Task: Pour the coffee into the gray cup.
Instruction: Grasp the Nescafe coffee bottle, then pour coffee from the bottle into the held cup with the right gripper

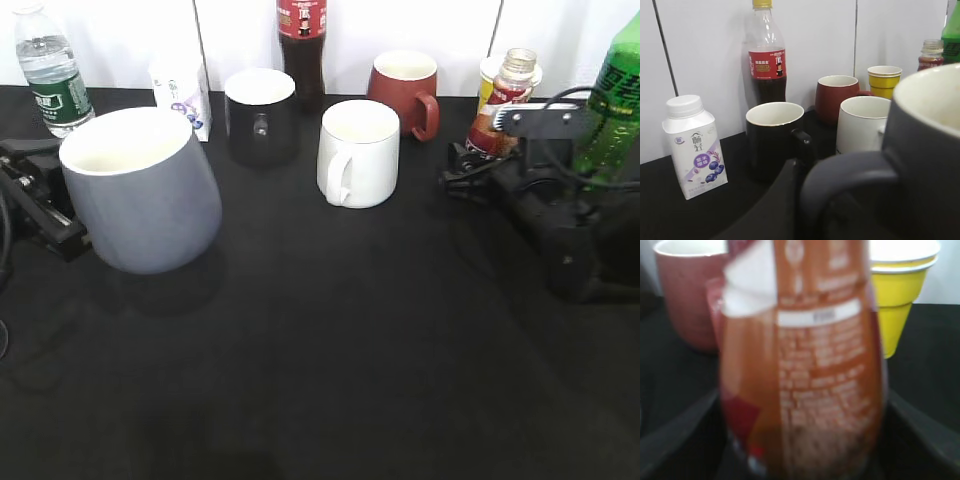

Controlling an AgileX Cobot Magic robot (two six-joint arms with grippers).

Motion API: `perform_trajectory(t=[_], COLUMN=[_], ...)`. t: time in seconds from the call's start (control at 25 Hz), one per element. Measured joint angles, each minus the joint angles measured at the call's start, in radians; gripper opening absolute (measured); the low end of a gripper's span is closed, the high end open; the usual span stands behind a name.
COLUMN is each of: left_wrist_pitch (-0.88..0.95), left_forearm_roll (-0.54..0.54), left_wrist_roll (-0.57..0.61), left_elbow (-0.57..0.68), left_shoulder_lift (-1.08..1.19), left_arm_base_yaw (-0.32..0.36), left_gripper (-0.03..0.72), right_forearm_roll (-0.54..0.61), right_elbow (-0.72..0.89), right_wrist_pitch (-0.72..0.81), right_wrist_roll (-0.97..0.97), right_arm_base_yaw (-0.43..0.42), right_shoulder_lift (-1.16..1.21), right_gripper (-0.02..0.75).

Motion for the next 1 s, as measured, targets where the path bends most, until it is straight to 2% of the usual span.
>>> perform_trajectory(t=[0.2, 0.4, 0.56, 0.68, 0.88, 1.0], left_wrist_pitch=[0.0, 0.0, 0.0, 0.0, 0.0, 0.0], left_forearm_roll=[0.0, 0.0, 0.0, 0.0, 0.0, 0.001], left_wrist_roll=[0.0, 0.0, 0.0, 0.0, 0.0, 0.0], left_elbow=[0.0, 0.0, 0.0, 0.0, 0.0, 0.0], left_shoulder_lift=[0.0, 0.0, 0.0, 0.0, 0.0, 0.0], left_arm_base_yaw=[0.0, 0.0, 0.0, 0.0, 0.0, 0.0], left_gripper=[0.043, 0.043, 0.043, 0.043, 0.043, 0.043], right_forearm_roll=[0.004, 0.005, 0.005, 0.005, -0.015, -0.064], right_elbow=[-0.034, -0.072, -0.095, -0.095, 0.091, 0.214], right_wrist_pitch=[-0.097, -0.109, -0.113, -0.113, -0.084, -0.084], right_wrist_roll=[0.0, 0.0, 0.0, 0.0, -0.005, -0.005], right_arm_base_yaw=[0.0, 0.0, 0.0, 0.0, 0.0, 0.04], right_shoulder_lift=[0.087, 0.116, 0.117, 0.117, -0.048, -0.215], right_gripper=[0.589, 0.587, 0.534, 0.534, 0.534, 0.533])
